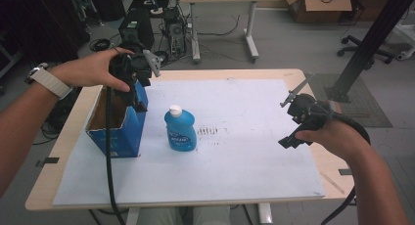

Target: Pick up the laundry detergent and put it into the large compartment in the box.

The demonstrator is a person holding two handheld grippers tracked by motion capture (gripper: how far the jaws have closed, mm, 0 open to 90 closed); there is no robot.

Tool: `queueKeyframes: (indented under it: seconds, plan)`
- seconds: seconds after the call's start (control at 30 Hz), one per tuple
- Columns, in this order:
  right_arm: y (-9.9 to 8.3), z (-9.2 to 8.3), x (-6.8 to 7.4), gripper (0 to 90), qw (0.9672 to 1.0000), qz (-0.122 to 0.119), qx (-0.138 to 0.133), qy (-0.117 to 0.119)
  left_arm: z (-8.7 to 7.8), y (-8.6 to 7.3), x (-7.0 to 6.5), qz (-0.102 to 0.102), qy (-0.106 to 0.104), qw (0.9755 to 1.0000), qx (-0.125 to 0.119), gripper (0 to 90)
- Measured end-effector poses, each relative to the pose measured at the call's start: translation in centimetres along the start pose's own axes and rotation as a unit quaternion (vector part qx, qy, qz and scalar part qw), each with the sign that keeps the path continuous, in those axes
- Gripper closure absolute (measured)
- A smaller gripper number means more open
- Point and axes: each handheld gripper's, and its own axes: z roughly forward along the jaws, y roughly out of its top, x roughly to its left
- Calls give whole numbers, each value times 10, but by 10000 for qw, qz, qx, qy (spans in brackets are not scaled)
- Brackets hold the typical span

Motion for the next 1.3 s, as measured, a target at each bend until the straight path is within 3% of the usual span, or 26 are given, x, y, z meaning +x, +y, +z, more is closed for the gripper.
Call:
queueKeyframes:
  seconds: [0.23,0.7,1.0,1.3]
  plan:
    - [0,2,0,105,10000,11,-29,5,-1,3,-2,73,48,10000,-17,95]
    - [1,-1,2,108,9999,-53,-56,-90,-18,13,-3,148,228,9995,-140,81]
    - [-1,0,4,114,9999,-75,2,-71,-23,28,-5,356,265,9988,-202,75]
    - [1,1,4,114,9999,-113,33,-67,-16,39,-5,662,317,9968,-311,61]
